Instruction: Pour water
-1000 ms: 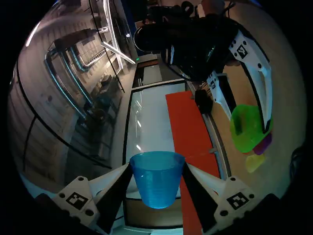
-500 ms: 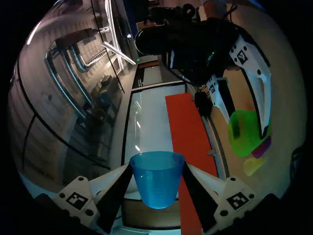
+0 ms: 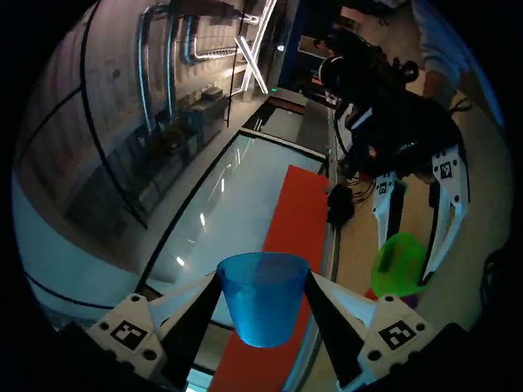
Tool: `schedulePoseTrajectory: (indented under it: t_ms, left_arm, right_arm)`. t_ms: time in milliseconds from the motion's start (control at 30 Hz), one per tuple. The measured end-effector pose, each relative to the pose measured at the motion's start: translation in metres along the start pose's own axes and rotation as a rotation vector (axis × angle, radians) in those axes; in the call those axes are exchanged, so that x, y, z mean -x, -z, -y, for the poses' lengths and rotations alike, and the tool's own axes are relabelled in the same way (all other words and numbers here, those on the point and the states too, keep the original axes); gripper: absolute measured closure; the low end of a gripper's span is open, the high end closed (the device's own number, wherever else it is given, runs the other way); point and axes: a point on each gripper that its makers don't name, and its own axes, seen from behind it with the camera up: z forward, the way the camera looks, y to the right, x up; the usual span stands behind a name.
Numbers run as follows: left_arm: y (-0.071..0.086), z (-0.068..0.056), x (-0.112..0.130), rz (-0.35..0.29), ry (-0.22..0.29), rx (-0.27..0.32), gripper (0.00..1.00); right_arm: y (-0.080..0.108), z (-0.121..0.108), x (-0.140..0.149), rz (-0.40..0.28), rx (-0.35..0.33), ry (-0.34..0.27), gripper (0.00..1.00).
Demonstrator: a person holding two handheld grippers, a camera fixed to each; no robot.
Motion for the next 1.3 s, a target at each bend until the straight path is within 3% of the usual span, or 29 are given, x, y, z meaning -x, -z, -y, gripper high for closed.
schedulePoseTrajectory:
  t_ms: [300, 600, 767, 1000, 1300]
  left_arm:
    - [0.004, 0.007, 0.013, 0.012, 0.354, 0.005, 0.13]
    - [0.003, 0.011, 0.027, 0.031, 0.649, 0.02, 0.13]
    - [0.005, 0.01, 0.032, 0.037, 0.787, 0.043, 0.12]
    - [0.006, 0.008, 0.041, 0.06, 0.905, 0.073, 0.12]
    - [0.01, 0.005, 0.052, 0.082, 0.972, 0.091, 0.12]
  right_arm:
    - [0.005, 0.0, -0.004, -0.007, 0.008, 0.003, 0.12]
    - [0.009, -0.002, -0.006, -0.011, 0.015, 0.003, 0.12]
    - [0.01, -0.002, -0.008, -0.011, 0.017, 0.003, 0.12]
    - [0.011, -0.002, -0.009, -0.012, 0.018, 0.006, 0.12]
    - [0.011, -0.001, -0.009, -0.006, 0.011, 0.005, 0.12]
